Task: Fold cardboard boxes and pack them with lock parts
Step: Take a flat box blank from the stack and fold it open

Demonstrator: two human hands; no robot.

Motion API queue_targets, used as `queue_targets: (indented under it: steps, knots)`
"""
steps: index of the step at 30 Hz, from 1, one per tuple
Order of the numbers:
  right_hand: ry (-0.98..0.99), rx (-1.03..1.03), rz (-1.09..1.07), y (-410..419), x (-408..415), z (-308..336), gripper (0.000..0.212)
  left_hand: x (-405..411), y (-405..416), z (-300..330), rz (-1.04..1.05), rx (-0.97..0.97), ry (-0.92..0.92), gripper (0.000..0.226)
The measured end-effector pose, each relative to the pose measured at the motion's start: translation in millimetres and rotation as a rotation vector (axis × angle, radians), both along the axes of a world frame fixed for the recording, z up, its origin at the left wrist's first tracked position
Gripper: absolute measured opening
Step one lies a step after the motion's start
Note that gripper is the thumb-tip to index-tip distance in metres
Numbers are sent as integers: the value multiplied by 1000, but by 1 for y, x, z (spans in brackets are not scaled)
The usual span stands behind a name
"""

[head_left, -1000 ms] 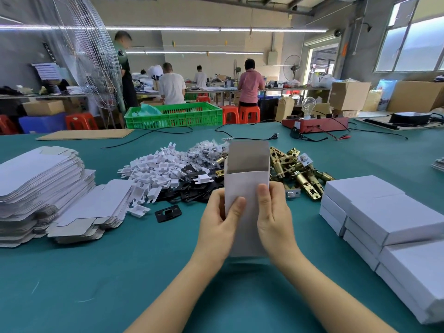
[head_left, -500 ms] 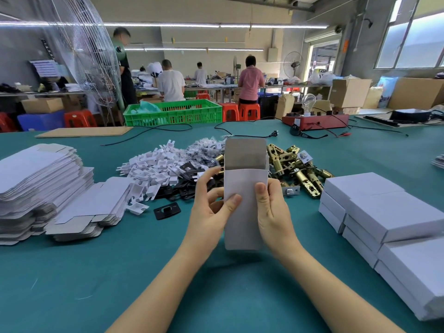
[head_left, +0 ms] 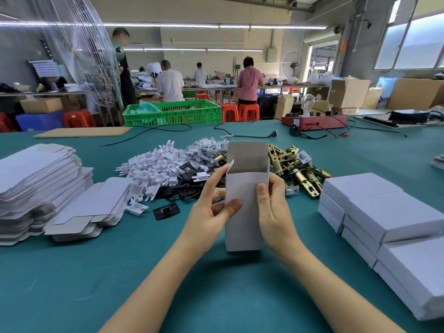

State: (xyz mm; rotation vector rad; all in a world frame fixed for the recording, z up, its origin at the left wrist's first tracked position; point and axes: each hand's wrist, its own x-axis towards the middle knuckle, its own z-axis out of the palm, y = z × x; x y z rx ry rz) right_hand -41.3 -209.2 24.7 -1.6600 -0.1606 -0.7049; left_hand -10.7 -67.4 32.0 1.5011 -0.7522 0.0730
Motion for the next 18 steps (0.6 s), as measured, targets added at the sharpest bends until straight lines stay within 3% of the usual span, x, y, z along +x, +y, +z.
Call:
queue_targets:
  steps: [9,18]
  knots:
    - [-4,-33,-5,0,0,-1,23,0,4,6,18,39,-14,35]
    - [-137,-73,-98,1,-5,10,28,-1,3,7,6,7,7,37]
